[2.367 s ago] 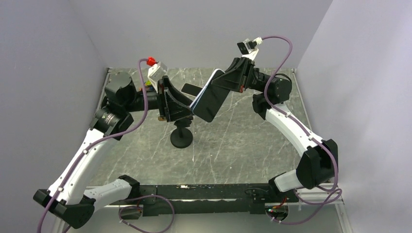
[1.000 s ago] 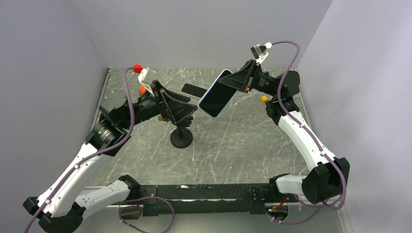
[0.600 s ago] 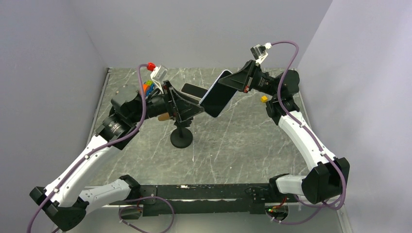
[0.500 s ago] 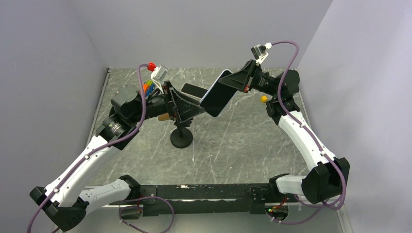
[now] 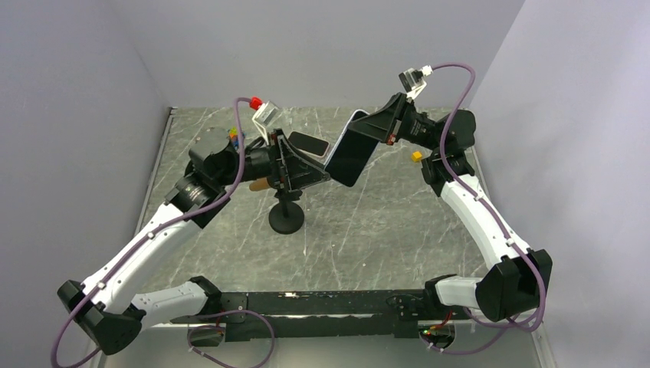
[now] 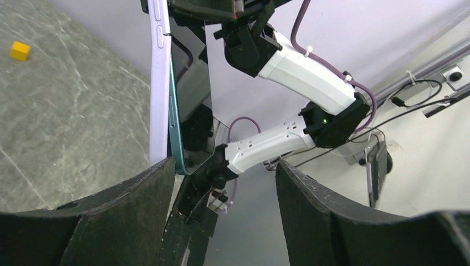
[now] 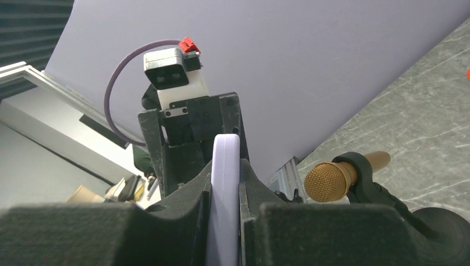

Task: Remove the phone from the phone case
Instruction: Remove the phone case from the phone.

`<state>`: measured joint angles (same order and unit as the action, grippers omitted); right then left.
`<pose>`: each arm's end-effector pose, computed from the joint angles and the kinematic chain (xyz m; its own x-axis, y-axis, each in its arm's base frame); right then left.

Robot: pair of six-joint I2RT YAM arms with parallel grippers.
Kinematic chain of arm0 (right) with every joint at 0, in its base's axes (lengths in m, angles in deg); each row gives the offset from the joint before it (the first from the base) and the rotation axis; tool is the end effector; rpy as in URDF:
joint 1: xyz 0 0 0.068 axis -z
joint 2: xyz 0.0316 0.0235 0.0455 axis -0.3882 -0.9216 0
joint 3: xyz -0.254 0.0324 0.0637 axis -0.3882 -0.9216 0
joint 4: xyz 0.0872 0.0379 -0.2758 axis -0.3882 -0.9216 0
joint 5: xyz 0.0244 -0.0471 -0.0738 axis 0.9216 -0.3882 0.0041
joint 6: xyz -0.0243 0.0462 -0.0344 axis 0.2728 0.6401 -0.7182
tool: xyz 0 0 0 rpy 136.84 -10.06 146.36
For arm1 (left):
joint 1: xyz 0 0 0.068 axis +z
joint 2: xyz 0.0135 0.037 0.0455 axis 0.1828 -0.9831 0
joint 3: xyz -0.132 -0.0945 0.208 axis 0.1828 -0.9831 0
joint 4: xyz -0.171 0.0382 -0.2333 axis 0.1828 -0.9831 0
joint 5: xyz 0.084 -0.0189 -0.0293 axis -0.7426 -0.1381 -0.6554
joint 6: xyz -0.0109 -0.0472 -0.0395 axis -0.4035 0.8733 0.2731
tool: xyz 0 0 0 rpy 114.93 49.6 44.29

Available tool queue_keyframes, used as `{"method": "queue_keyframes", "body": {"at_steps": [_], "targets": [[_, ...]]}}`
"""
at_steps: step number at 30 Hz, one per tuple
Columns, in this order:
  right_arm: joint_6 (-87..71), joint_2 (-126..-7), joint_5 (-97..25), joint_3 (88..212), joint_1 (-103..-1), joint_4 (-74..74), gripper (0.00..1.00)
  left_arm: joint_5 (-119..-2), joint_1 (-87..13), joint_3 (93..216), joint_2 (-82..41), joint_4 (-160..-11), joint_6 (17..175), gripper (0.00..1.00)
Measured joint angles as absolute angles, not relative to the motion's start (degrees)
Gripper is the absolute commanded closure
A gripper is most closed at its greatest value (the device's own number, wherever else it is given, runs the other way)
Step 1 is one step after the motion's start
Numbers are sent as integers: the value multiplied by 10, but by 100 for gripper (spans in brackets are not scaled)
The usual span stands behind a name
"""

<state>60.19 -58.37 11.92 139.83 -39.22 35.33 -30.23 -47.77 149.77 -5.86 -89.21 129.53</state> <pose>0.2930 0.1273 0.4266 -0.7247 0.3501 -0.5935 -0.6444 -0.0393 0.7637 0.1996 -0.1890 0.4400 -0.6260 -0.2163 -0.7492 0.7413 0.1331 -0.6579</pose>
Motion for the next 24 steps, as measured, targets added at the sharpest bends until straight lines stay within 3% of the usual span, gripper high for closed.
{"method": "queue_keyframes", "body": {"at_steps": [10, 24], "targets": [[620, -584, 121, 1390, -390, 428, 100, -266, -483, 1516, -103, -880, 1309, 31], [651, -604, 123, 1388, -394, 544, 100, -242, -485, 1544, -159, -840, 1337, 70]]}}
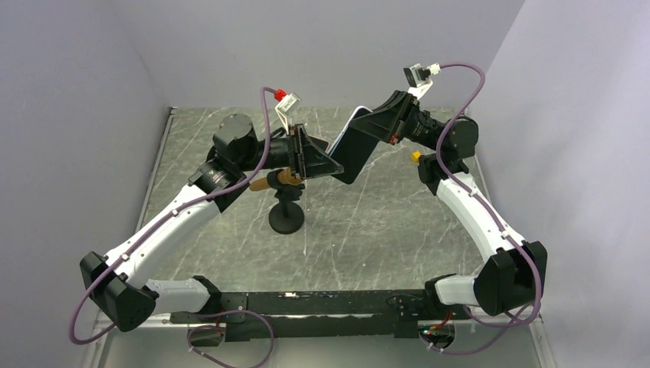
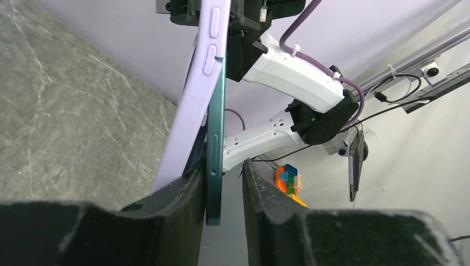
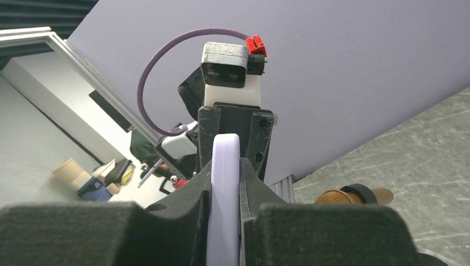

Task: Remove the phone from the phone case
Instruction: Remove the phone case from the phone.

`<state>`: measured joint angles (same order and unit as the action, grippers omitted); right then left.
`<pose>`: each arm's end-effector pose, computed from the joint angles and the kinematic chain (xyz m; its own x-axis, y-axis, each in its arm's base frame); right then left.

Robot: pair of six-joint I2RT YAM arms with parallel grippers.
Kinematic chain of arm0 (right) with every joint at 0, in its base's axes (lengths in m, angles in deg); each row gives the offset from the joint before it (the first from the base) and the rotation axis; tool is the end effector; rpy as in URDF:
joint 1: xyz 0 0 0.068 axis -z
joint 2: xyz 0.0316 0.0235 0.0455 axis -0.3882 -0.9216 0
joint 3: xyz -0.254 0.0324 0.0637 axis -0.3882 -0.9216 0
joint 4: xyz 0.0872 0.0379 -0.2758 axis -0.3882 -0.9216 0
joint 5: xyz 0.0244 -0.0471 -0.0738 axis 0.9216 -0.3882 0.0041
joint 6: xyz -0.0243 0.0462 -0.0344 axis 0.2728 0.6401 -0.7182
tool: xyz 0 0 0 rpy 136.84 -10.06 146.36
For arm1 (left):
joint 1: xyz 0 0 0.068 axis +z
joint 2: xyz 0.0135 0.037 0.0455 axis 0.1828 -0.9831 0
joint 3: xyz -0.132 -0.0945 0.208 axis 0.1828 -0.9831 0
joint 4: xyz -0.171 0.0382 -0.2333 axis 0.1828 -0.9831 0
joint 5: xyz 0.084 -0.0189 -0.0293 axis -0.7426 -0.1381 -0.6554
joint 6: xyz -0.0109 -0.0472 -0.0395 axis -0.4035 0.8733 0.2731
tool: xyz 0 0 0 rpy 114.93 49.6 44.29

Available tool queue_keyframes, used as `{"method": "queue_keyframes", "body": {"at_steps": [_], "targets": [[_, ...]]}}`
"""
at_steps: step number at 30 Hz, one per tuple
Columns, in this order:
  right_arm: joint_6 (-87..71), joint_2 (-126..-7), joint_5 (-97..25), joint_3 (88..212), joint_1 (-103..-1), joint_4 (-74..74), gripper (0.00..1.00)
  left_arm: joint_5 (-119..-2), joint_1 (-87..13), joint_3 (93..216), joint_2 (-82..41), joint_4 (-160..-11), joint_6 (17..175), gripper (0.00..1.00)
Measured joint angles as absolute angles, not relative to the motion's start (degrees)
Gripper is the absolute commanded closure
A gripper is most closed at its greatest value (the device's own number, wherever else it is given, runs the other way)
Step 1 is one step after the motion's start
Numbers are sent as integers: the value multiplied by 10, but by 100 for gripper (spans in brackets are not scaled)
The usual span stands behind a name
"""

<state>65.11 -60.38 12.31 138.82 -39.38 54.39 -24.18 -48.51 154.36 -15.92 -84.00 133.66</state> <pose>0.2860 0.1263 0.4370 -0.6158 0.3857 -0.6871 -0.7734 -0.1293 0.6206 0.2304 -0.2223 0.4317 -0.6973 -0.1365 -0.7036 0.7055 0.0422 -0.7074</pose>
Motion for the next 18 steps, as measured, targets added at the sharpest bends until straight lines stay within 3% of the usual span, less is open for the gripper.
{"method": "queue_keyframes", "body": {"at_steps": [8, 10, 12, 13, 16, 18], "targets": [[636, -613, 110, 1386, -403, 534, 99, -240, -484, 1561, -183, -857, 1323, 100], [638, -616, 107, 1386, -403, 534, 78, -244, -483, 1562, -183, -861, 1321, 100], [635, -616, 104, 1386, -403, 528, 46, -254, -483, 1561, -181, -863, 1319, 100], [633, -615, 102, 1386, -405, 521, 36, -267, -484, 1560, -179, -860, 1319, 100], [618, -609, 106, 1387, -421, 492, 8, -306, -485, 1556, -177, -858, 1319, 100], [609, -601, 106, 1386, -426, 474, 1, -329, -482, 1547, -171, -854, 1320, 100]]}}
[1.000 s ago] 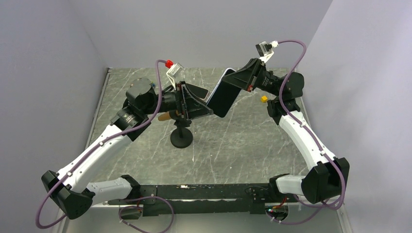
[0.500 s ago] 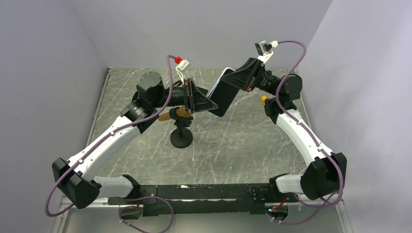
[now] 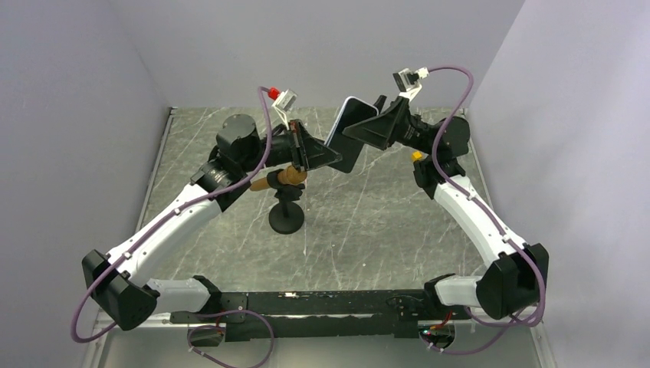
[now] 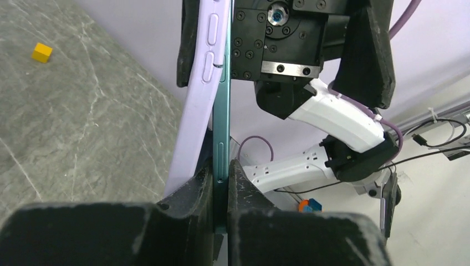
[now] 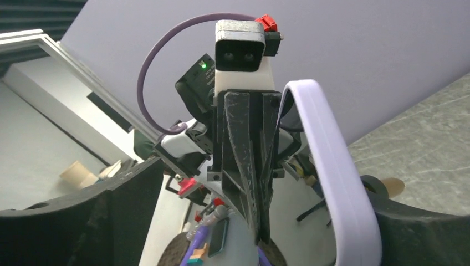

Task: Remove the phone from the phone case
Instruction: Remove the phone case from the phone.

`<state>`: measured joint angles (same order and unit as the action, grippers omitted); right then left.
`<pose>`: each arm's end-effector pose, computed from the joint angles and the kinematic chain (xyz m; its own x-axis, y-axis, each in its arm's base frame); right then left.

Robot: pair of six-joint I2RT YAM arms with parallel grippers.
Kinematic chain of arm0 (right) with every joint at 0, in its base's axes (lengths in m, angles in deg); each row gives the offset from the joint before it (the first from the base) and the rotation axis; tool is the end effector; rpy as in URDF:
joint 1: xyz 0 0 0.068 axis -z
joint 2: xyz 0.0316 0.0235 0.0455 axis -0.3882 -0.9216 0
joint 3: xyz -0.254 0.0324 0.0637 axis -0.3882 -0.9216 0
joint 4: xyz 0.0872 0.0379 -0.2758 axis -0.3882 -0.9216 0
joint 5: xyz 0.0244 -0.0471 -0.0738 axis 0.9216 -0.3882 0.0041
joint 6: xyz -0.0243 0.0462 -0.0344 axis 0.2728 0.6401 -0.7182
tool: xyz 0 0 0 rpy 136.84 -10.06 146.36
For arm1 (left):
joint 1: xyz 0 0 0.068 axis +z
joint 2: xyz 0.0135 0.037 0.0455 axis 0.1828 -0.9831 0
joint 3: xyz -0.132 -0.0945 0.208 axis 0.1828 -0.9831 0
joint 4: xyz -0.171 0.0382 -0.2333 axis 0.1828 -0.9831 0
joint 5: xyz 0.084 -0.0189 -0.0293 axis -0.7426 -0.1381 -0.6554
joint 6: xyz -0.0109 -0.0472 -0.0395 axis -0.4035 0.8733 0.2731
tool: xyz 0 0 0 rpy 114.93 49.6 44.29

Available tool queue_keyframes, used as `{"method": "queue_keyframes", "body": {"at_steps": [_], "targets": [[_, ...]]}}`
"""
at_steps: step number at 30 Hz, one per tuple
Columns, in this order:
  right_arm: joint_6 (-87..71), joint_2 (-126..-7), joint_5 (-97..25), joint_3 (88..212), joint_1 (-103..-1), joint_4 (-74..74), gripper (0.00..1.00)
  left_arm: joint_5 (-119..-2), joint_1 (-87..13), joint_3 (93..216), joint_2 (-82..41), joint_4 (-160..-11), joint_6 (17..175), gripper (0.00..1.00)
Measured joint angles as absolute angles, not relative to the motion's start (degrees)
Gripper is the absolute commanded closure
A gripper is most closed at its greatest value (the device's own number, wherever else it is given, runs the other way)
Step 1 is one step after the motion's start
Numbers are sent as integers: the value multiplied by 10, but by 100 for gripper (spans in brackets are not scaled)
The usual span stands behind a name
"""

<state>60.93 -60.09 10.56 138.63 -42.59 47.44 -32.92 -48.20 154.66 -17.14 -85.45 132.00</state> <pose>0.2857 0.1439 0.4286 -0.6537 0.3613 -0.6650 -0.7389 -0.1145 0.6641 0.2438 -0.2235 0.4248 -0.6759 -0.2303 -0.7001 0.6808 0.1687 -0.7128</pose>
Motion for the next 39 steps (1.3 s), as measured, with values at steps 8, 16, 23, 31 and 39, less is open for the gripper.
{"method": "queue_keyframes", "body": {"at_steps": [8, 16, 23, 31, 39], "targets": [[590, -533, 95, 1326, -414, 456, 4, -365, -453, 1502, -112, -813, 1378, 100], [577, -506, 69, 1256, -432, 477, 31, -396, -420, 1481, -85, -733, 1473, 100], [560, -530, 50, 1256, -486, 503, 53, -395, -420, 1481, -85, -707, 1521, 100], [556, -556, 38, 1262, -497, 510, 57, -395, -420, 1479, -84, -703, 1536, 100], [545, -556, 34, 1276, -506, 506, 59, -395, -420, 1479, -84, -703, 1540, 100]]}}
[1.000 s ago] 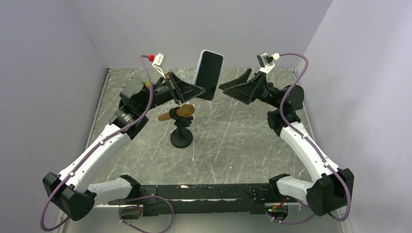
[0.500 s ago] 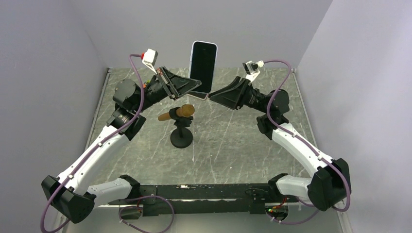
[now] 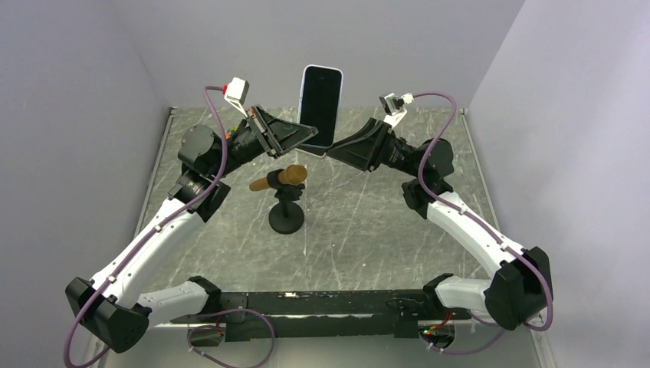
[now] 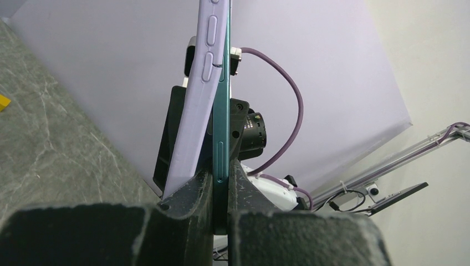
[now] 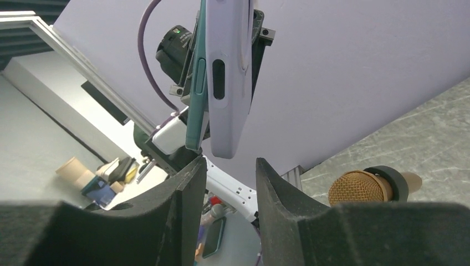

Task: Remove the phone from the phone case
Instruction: Remove the phone case from the phone.

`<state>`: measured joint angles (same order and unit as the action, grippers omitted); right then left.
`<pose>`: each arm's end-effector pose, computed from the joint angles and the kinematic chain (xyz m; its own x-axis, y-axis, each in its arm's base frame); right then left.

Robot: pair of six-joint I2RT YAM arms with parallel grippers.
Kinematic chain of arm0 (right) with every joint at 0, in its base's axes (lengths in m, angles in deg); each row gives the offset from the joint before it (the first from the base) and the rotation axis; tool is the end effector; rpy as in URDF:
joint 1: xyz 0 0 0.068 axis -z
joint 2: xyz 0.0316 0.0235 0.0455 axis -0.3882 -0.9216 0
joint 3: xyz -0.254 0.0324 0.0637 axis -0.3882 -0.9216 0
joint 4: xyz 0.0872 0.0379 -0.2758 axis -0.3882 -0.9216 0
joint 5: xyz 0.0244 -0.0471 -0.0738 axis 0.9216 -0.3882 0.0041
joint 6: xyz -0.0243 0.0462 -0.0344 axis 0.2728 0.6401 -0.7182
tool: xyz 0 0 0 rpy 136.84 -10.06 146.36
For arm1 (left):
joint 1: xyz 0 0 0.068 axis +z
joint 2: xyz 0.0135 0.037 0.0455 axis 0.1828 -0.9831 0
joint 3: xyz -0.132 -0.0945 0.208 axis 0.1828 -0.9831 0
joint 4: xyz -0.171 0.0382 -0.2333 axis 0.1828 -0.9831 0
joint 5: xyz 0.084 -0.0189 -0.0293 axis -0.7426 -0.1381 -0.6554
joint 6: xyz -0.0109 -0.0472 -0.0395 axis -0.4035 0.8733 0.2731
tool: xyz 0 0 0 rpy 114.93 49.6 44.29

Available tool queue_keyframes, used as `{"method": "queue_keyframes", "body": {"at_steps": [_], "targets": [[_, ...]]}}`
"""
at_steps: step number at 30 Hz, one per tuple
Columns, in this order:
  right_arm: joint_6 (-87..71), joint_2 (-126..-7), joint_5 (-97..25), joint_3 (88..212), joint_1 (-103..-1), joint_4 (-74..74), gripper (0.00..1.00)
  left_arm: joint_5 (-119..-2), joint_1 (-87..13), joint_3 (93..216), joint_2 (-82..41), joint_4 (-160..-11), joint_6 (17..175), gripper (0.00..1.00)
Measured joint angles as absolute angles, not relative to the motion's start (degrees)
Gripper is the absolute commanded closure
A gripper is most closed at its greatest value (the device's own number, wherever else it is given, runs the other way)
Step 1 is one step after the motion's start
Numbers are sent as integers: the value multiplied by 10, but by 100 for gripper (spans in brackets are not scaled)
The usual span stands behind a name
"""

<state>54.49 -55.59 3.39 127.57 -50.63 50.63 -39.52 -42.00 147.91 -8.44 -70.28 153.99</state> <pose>0.2534 0.1733 0.3877 -0.6385 0.3785 -0.6701 -0.7531 -0.1277 0.6454 0.2331 -0.1700 0.4533 -0.6883 -0.5352 -0.4897 0.5744 0.0103 -0.8185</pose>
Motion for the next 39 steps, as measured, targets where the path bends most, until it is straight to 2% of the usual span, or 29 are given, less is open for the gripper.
{"method": "queue_keyframes", "body": {"at_steps": [11, 13, 15, 16, 28, 36, 39], "targets": [[530, -577, 17, 1310, -519, 502, 66, -391, -420, 1479, -85, -692, 1546, 100], [523, -583, 12, 1317, -522, 500, 77, -392, -420, 1479, -85, -691, 1546, 100], [516, -592, 9, 1328, -526, 498, 96, -394, -420, 1479, -85, -692, 1544, 100], [510, -595, 9, 1334, -528, 498, 100, -395, -420, 1479, -85, -692, 1544, 100], [491, -619, -89, 1346, -534, 423, 100, -421, -422, 1427, -76, -660, 1532, 100], [538, -660, -173, 1372, -409, 413, 100, -369, -416, 1405, -40, -776, 1466, 100], [487, -660, -180, 1401, -384, 300, 100, -379, -360, 1416, -12, -847, 1405, 100]]}}
